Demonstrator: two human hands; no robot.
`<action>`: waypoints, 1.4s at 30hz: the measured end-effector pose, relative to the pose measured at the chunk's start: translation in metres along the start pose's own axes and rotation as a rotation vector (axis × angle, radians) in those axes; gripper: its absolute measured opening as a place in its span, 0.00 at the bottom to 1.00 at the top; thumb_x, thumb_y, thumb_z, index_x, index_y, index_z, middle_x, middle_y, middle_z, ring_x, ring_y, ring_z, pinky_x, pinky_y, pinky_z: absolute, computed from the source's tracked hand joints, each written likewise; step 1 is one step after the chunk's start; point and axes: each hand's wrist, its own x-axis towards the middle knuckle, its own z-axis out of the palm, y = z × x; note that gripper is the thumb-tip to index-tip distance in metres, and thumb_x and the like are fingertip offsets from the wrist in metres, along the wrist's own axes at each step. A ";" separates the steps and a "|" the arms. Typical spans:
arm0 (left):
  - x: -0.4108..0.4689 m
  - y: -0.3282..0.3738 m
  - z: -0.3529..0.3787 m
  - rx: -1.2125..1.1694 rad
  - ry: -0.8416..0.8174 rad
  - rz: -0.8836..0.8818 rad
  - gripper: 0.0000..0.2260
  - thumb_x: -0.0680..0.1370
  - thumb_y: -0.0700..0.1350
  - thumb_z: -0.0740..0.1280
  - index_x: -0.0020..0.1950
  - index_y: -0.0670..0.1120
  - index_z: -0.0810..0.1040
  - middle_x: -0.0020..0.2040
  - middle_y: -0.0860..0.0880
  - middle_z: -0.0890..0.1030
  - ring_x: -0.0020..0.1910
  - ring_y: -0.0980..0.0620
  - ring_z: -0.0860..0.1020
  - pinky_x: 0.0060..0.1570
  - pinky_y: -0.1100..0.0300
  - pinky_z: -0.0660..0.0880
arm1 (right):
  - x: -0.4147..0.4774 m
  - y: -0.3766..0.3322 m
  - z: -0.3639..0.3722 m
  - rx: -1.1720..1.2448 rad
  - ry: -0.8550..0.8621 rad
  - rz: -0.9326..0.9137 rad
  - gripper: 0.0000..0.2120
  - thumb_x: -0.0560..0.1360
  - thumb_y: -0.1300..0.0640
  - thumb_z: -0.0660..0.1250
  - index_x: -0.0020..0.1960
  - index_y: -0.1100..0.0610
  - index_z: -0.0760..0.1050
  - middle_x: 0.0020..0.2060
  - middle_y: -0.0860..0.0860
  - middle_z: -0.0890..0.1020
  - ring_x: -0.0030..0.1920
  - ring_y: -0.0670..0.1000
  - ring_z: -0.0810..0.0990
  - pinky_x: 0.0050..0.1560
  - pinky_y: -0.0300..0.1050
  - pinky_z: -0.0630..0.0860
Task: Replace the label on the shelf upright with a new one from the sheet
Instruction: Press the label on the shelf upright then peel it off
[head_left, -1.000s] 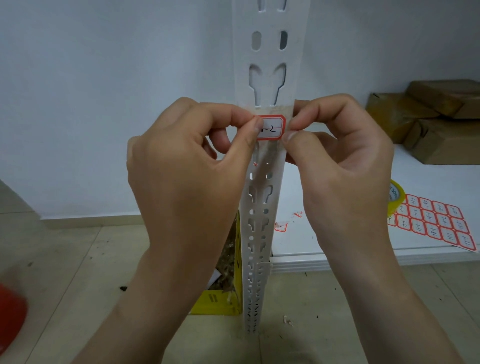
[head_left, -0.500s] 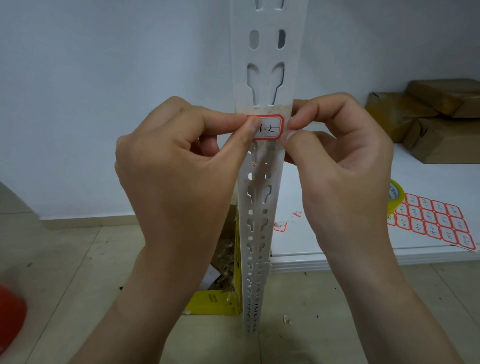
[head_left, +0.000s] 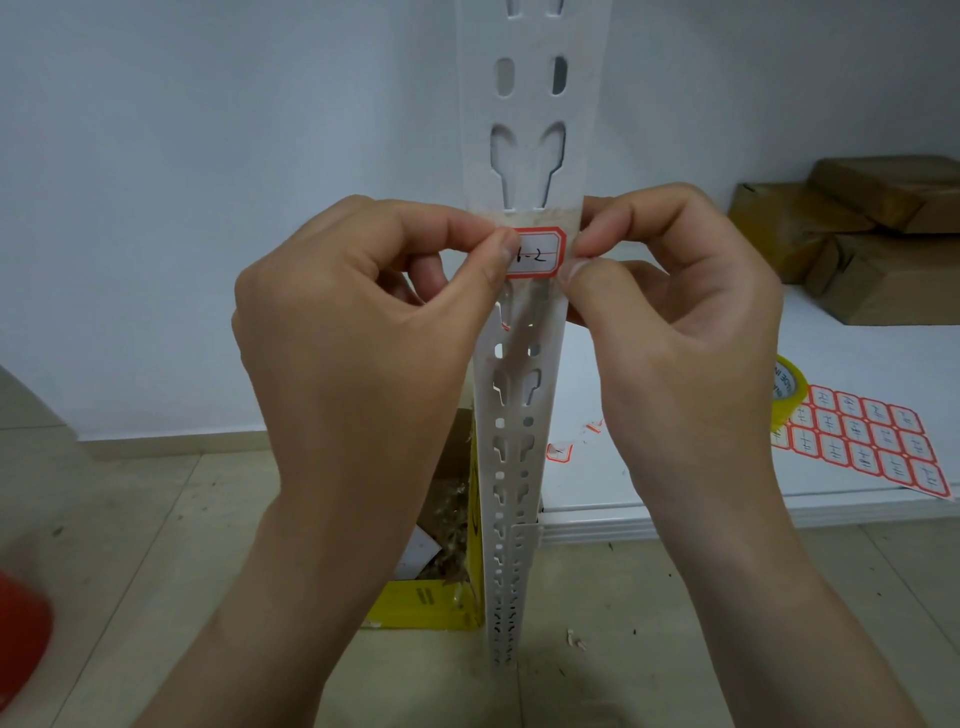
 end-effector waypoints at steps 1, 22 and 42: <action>0.000 0.000 0.000 -0.002 -0.003 0.004 0.03 0.80 0.54 0.75 0.48 0.61 0.81 0.33 0.60 0.74 0.32 0.54 0.74 0.36 0.68 0.71 | 0.000 0.000 0.000 -0.001 0.001 -0.001 0.10 0.76 0.70 0.67 0.44 0.56 0.76 0.53 0.56 0.85 0.44 0.51 0.89 0.41 0.49 0.87; -0.010 -0.028 0.008 0.158 0.249 0.347 0.07 0.81 0.48 0.76 0.56 0.55 0.81 0.31 0.46 0.78 0.31 0.48 0.74 0.32 0.41 0.72 | -0.001 0.000 0.001 0.005 0.008 0.006 0.08 0.75 0.68 0.66 0.44 0.55 0.76 0.53 0.56 0.86 0.45 0.52 0.89 0.42 0.48 0.87; -0.011 -0.009 0.009 -0.070 0.114 0.059 0.04 0.80 0.46 0.76 0.52 0.53 0.83 0.32 0.50 0.76 0.35 0.57 0.74 0.42 0.72 0.69 | -0.001 -0.001 0.001 0.008 -0.008 -0.009 0.09 0.76 0.69 0.66 0.44 0.56 0.75 0.52 0.55 0.85 0.43 0.51 0.89 0.40 0.48 0.87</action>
